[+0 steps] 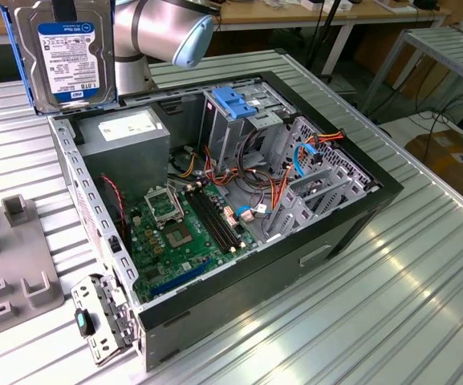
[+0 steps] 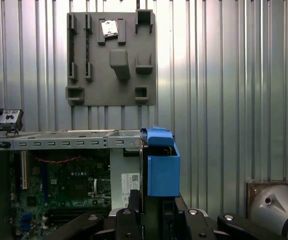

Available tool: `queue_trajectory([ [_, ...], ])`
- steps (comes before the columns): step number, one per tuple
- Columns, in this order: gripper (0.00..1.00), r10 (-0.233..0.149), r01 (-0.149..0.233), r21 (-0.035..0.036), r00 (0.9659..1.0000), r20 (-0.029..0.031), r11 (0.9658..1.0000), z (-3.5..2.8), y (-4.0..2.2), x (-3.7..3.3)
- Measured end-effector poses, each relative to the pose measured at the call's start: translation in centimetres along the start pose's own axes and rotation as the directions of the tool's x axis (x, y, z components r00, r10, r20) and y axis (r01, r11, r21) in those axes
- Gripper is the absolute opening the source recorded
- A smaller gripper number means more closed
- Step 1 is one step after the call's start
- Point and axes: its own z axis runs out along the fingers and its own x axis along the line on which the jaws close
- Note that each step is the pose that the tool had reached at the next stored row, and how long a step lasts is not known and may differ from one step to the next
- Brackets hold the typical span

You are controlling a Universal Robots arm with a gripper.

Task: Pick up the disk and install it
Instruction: 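Pick up the disk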

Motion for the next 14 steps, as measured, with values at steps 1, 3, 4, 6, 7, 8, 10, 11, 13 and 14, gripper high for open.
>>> queue_trajectory([
  [1, 0.35, 0.000, 0.000, 0.0000, 1.0000, 0.0001, 1.0000, 0.00, -0.30, 0.00],
  [3, 0.35, 0.000, 0.000, 0.0000, 1.0000, 0.0000, 1.0000, 0.00, -0.84, -0.02],
  [4, 0.35, 0.000, 0.000, 0.0000, 1.0000, 0.0001, 1.0000, 0.01, -1.05, -0.02],
  [6, 0.35, 0.000, 0.000, 0.0000, 1.0000, 0.0000, 1.0000, 0.01, -1.44, -0.03],
  [7, 0.35, 0.000, 0.000, 0.0000, 1.0000, 0.0000, 1.0000, 0.01, -1.57, -0.03],
  [8, 0.35, 0.000, 0.000, 0.0000, 1.0000, 0.0000, 1.0000, 0.01, -1.80, -0.04],
  [10, 0.35, 0.000, 0.000, 0.0001, 1.0000, 0.0000, 1.0000, 0.02, -2.02, -0.04],
  [11, 0.35, 0.000, 0.000, 0.0000, 1.0000, 0.0000, 1.0000, 0.02, -2.18, -0.05],
  [13, 0.35, 0.000, 0.000, 0.0000, 1.0000, 0.0000, 1.0000, 0.02, -2.46, -0.05],
  [14, 0.35, 0.000, 0.000, 0.0000, 1.0000, 0.0000, 1.0000, 0.02, -2.57, -0.06],
])
